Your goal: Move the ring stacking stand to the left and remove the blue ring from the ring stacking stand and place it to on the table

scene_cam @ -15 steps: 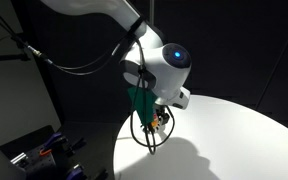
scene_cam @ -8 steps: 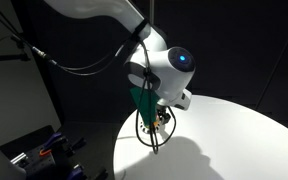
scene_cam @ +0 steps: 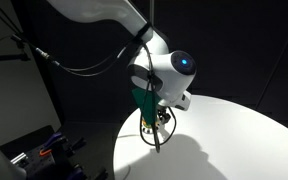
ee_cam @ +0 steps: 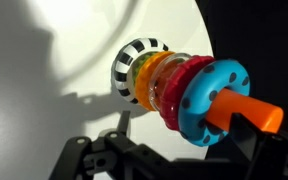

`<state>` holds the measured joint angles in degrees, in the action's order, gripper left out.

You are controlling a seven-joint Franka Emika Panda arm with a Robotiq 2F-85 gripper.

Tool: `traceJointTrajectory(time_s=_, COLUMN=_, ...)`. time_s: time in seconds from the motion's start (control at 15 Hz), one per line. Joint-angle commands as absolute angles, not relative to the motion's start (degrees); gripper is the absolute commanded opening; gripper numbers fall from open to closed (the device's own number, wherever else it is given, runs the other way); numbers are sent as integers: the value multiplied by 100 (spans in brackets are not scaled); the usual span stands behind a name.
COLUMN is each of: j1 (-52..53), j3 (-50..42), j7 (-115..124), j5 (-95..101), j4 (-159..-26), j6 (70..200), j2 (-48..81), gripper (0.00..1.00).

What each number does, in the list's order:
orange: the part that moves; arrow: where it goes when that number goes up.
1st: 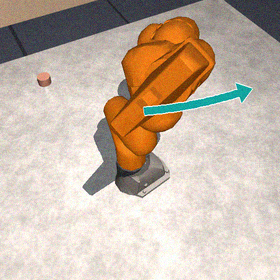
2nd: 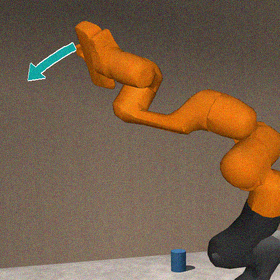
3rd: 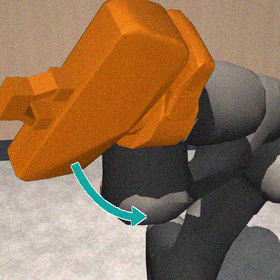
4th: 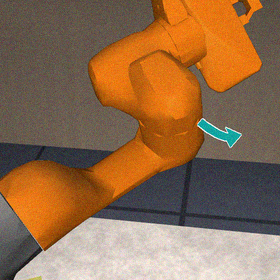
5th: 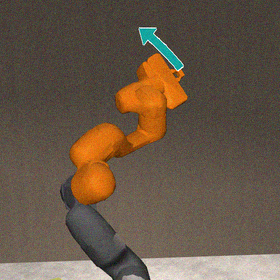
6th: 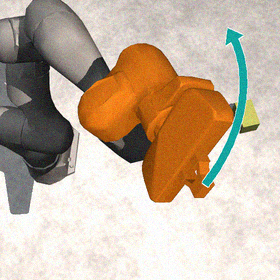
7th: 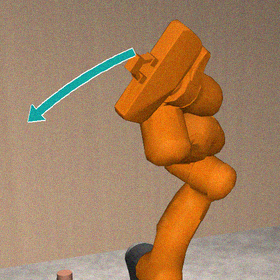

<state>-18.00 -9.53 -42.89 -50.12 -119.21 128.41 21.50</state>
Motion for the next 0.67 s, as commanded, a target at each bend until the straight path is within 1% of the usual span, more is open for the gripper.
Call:
traceJointTrajectory(time_s=0.0, j1=-1908, j3=-849, j7=-4305, j5=-5111, j4=-11702, j6=12712, j2=2307, gripper=100)
traceJointTrajectory(time_s=0.13, j1=-1909, j3=-829, j7=-4305, j5=-5110, j4=-11676, j6=12726, j2=2353, gripper=100)
traceJointTrajectory(time_s=0.2, j1=-1907, j3=-822, j7=-4308, j5=-5108, j4=-11670, j6=12737, j2=2370, gripper=77)
traceJointTrajectory(time_s=0.27, j1=-1908, j3=-817, j7=-4304, j5=-5104, j4=-11662, j6=12738, j2=2386, gripper=74)
traceJointTrajectory(time_s=0.4, j1=-1912, j3=-809, j7=-4304, j5=-5104, j4=-11659, j6=12740, j2=2403, gripper=58)
traceJointTrajectory(time_s=0.53, j1=-1913, j3=-806, j7=-4300, j5=-5109, j4=-11647, j6=12742, j2=2411, gripper=40)
traceJointTrajectory(time_s=0.6, j1=-1913, j3=-807, j7=-4300, j5=-5120, j4=-11630, j6=12748, j2=2413, gripper=34)
